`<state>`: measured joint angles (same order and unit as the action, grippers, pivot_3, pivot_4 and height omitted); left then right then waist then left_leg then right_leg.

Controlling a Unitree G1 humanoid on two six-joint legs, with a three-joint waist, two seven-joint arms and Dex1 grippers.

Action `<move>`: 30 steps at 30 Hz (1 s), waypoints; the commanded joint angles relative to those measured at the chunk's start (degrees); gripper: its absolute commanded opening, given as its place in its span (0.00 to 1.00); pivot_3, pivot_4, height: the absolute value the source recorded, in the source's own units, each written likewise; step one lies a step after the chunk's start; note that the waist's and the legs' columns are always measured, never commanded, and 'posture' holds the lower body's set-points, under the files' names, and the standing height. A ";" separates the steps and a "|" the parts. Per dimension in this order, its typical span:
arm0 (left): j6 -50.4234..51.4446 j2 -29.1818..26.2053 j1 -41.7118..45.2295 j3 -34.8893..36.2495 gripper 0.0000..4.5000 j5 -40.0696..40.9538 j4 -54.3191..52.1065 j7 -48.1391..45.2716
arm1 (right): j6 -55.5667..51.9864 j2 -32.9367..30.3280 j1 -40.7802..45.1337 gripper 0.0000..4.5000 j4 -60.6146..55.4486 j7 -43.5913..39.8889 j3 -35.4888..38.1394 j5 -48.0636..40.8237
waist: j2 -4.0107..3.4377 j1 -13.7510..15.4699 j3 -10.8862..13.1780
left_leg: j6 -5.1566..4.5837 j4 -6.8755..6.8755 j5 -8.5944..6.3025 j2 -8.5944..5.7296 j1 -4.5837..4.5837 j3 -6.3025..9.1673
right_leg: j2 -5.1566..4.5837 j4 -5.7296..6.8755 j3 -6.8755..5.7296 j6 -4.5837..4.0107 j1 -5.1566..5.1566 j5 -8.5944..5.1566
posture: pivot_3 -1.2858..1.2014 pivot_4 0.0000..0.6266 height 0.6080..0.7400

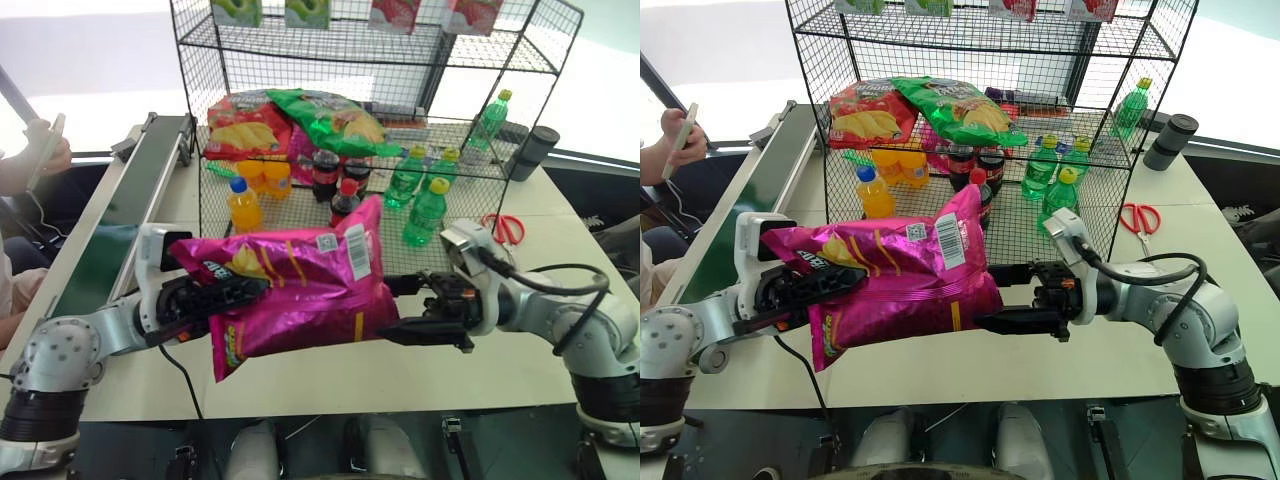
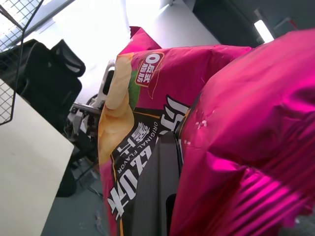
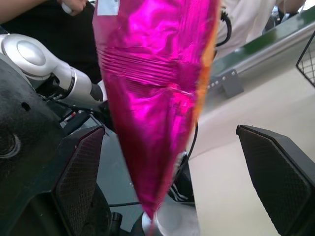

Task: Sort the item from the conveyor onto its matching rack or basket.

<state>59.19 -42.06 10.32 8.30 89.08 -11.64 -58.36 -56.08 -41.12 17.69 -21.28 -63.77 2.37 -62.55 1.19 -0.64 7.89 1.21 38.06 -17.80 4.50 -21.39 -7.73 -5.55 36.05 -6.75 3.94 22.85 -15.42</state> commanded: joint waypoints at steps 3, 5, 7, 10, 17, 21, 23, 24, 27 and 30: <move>-2.85 1.05 -1.47 1.23 0.01 -7.13 -2.51 -4.38 | -2.54 -0.15 0.76 1.00 -1.92 1.07 -0.75 -2.54 | -0.01 0.01 0.00 | 0.00 0.00 0.00 0.00 -0.01 0.00 | 0.00 0.00 0.00 0.00 0.01 0.00 | 0.52 0.24 0.90; -3.67 1.61 -1.52 1.73 0.01 -8.44 -3.07 -4.64 | -3.84 0.41 1.15 1.00 -1.38 2.30 -0.88 -3.50 | 0.00 0.02 0.00 | -0.01 0.00 0.00 0.01 -0.01 0.00 | -0.01 -0.01 0.00 -0.01 0.01 0.00 | 0.52 0.24 0.90; -4.09 2.36 -1.67 2.35 0.01 -8.88 -3.60 -4.46 | -4.77 0.39 0.85 1.00 -1.09 2.76 -1.26 -3.66 | 0.00 0.03 0.00 | -0.01 0.00 -0.01 0.01 -0.02 0.01 | -0.02 -0.01 0.00 -0.01 0.01 0.00 | 0.52 0.24 0.90; -4.98 3.50 -2.12 3.21 0.01 -9.26 -4.32 -3.91 | -4.61 0.28 -0.11 1.00 -1.62 2.49 -2.92 -1.92 | 0.00 0.02 0.00 | -0.03 0.00 -0.02 0.01 -0.02 0.01 | -0.04 -0.03 0.00 0.00 0.01 0.00 | 0.52 0.24 0.90; -5.96 3.88 -1.98 3.20 0.00 -12.53 -4.27 -4.89 | -4.22 3.36 2.60 0.71 1.72 5.54 -1.74 -2.93 | 0.00 -0.09 0.00 | -0.04 0.00 -0.02 0.00 -0.01 0.02 | -0.04 -0.02 0.00 0.00 0.01 0.00 | 0.52 0.24 0.90; -8.65 4.75 -1.21 3.33 0.00 -16.43 -2.81 -5.22 | -6.32 3.82 3.60 0.27 2.28 6.38 -0.07 -6.20 | -0.02 0.02 0.01 | -0.03 0.00 -0.02 0.00 -0.05 0.01 | -0.02 -0.01 0.00 0.00 0.04 0.00 | 0.52 0.24 0.90; -10.60 5.87 -0.49 3.46 0.00 -18.31 -2.61 -4.18 | -5.97 2.76 2.83 0.05 1.22 5.44 -0.87 -4.72 | 0.01 0.21 0.00 | -0.04 0.00 -0.02 0.00 -0.06 0.02 | -0.03 -0.04 -0.01 0.00 0.02 0.00 | 0.52 0.24 0.90; -11.10 6.32 -0.31 3.51 0.00 -18.87 -2.55 -3.91 | -5.89 2.52 2.63 0.01 0.98 5.23 -1.03 -4.40 | 0.01 0.23 0.00 | -0.06 0.00 -0.03 -0.01 -0.06 0.02 | -0.04 -0.06 -0.01 0.00 0.01 0.00 | 0.52 0.24 0.90; -12.49 7.21 0.19 3.39 0.18 -21.46 -2.22 -2.86 | -4.00 2.08 1.96 0.01 1.16 4.76 -1.67 -1.86 | 0.02 0.12 -0.01 | -0.08 0.00 -0.05 -0.01 -0.07 0.02 | -0.04 -0.09 -0.01 0.00 0.01 0.00 | 0.52 0.24 0.90; -13.18 6.92 -0.31 3.63 0.49 -22.97 -2.22 -3.08 | -2.92 1.90 1.25 0.01 0.89 4.61 -1.45 -0.84 | 0.01 0.00 -0.01 | -0.08 0.00 -0.05 0.00 -0.07 0.02 | -0.03 -0.08 -0.01 0.00 0.02 0.00 | 0.52 0.24 0.90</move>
<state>47.12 -34.80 9.74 10.43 66.82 -13.38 -61.04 -60.46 -38.94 18.92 -18.41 -58.27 0.31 -63.58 1.20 -0.64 7.89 1.13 38.06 -17.85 4.50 -21.46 -7.72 -5.58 35.97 -6.76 3.94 22.87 -15.42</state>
